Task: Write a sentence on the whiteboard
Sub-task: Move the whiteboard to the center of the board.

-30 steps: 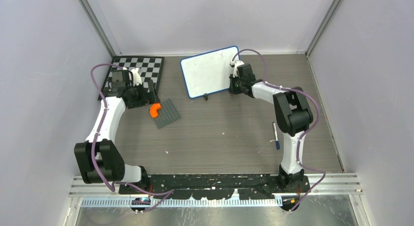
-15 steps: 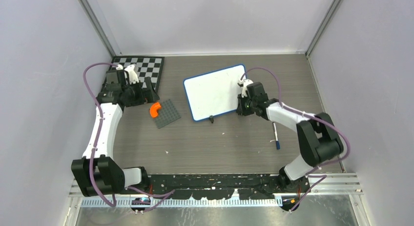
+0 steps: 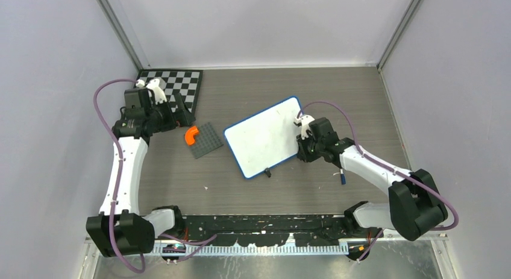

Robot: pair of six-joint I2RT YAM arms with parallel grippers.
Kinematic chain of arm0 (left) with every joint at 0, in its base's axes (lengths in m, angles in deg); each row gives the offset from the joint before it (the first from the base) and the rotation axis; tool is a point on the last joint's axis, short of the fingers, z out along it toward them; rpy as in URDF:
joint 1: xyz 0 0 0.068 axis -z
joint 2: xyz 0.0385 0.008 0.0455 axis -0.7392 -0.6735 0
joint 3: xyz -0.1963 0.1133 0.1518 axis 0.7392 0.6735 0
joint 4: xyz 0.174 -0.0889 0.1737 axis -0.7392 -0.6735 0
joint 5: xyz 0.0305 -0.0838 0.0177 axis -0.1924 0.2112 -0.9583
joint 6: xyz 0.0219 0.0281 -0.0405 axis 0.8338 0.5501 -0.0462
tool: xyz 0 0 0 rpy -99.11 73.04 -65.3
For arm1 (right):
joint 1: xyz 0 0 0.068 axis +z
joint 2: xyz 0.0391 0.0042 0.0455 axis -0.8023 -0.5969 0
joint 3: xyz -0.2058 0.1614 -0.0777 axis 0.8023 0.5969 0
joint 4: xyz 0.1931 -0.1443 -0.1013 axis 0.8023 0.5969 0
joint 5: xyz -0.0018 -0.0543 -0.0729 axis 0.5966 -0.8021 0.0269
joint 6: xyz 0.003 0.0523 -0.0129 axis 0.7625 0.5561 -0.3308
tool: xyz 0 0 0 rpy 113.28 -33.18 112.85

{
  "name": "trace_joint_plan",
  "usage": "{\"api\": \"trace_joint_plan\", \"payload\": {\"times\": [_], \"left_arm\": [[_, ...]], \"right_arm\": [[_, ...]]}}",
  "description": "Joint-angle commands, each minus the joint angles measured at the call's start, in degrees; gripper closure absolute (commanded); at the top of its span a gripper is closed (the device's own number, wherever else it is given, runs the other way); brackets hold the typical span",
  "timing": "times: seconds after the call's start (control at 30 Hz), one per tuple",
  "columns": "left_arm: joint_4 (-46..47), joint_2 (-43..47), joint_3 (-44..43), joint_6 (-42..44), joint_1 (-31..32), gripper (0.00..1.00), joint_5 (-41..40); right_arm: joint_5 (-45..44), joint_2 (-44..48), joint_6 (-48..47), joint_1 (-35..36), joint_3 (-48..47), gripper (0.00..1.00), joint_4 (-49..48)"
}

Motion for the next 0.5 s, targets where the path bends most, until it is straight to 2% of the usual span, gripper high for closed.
{"api": "trace_joint_plan", "payload": {"times": [0.0, 0.2, 0.27, 0.33, 0.4, 0.47], "left_arm": [[-0.5, 2.8, -1.7, -0.4, -0.2, 0.0, 0.2], [-0.4, 3.1, -1.7, -0.3, -0.2, 0.0, 0.7], [-0.4, 3.1, -1.6, -0.2, -0.2, 0.0, 0.7], [-0.4, 3.2, -1.5, 0.0, -0.2, 0.0, 0.7], [-0.4, 3.3, -1.5, 0.4, -0.2, 0.0, 0.7], [-0.4, 3.3, -1.6, 0.8, -0.2, 0.0, 0.9]], "right_arm": [[1.5, 2.9, -5.3, 0.5, 0.3, 1.0, 1.3], [0.4, 3.2, -7.7, 0.4, 1.3, 1.0, 2.1], [0.1, 2.9, -7.7, 0.5, 1.1, 0.96, 2.4], [-0.1, 2.9, -7.9, 0.5, 0.9, 0.84, 2.8], [-0.4, 3.3, -8.2, 0.5, 0.4, 0.67, 3.7], [-0.3, 3.9, -8.4, 0.4, -0.6, 0.57, 5.3]]}}
